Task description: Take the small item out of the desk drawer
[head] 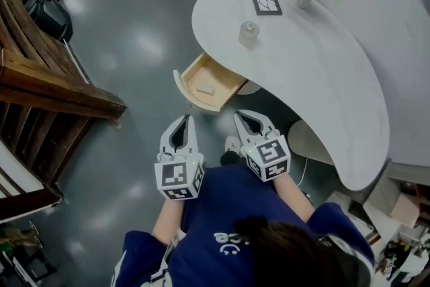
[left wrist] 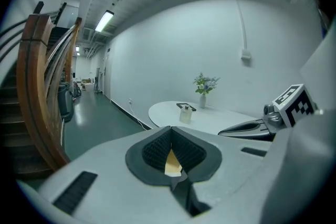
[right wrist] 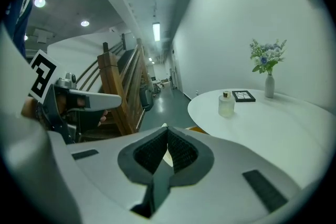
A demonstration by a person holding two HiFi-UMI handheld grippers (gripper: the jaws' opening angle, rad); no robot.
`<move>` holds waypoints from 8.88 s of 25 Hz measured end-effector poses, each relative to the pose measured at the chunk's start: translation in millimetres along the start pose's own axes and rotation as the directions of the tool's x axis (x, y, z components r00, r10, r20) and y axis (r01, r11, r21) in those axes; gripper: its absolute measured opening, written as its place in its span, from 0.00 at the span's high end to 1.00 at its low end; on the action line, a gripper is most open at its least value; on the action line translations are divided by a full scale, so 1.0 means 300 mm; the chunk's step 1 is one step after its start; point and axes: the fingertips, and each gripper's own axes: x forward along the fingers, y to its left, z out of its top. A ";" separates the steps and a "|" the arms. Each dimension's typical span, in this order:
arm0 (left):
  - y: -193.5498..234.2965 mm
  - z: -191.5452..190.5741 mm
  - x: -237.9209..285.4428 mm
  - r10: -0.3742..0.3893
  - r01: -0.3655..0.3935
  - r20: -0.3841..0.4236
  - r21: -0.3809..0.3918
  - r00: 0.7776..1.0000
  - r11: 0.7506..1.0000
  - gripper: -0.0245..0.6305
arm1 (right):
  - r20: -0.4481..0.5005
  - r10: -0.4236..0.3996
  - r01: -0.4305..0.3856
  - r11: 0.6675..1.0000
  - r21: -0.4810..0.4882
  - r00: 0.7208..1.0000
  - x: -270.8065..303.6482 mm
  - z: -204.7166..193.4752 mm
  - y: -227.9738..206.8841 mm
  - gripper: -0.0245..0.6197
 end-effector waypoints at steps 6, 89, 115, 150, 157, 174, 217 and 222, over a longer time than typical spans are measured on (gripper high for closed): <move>-0.044 0.001 0.115 0.062 -0.062 -0.015 -0.024 0.998 0.998 0.96 | -0.045 0.115 -0.116 0.993 -0.018 0.992 0.067 0.011 -0.095 0.95; 0.509 -0.070 0.579 0.080 -0.114 -0.230 -0.139 0.970 0.984 0.96 | -0.727 0.149 -0.324 0.940 -0.105 0.670 0.955 -0.417 -0.124 0.67; 0.509 -0.189 0.512 0.150 -0.207 -0.298 -0.170 0.943 0.964 0.96 | -0.848 0.137 -0.471 0.871 -0.142 0.511 1.095 -0.677 -0.139 0.63; 0.476 -0.292 0.464 0.154 -0.236 -0.372 -0.186 0.915 0.954 0.96 | -0.868 0.045 -0.511 0.823 -0.248 0.494 1.137 -0.794 -0.172 0.74; 0.475 -0.282 0.479 0.158 -0.238 -0.374 -0.179 0.914 0.955 0.96 | -0.840 0.107 -0.432 0.887 -0.161 0.532 1.132 -0.725 -0.155 0.75; 0.449 -0.221 0.520 0.164 -0.228 -0.336 -0.158 0.927 0.961 0.96 | -0.779 0.148 -0.419 0.894 -0.158 0.609 1.011 -0.551 -0.124 0.75; 0.379 0.057 0.612 0.048 -0.067 -0.171 -0.107 0.984 0.992 0.96 | -0.452 0.141 -0.196 0.978 -0.076 0.881 0.752 0.075 -0.140 0.75; 0.366 0.099 0.614 0.034 -0.048 -0.140 -0.099 0.990 0.994 0.96 | -0.369 0.083 -0.129 0.986 -0.103 0.926 0.722 0.170 -0.176 0.75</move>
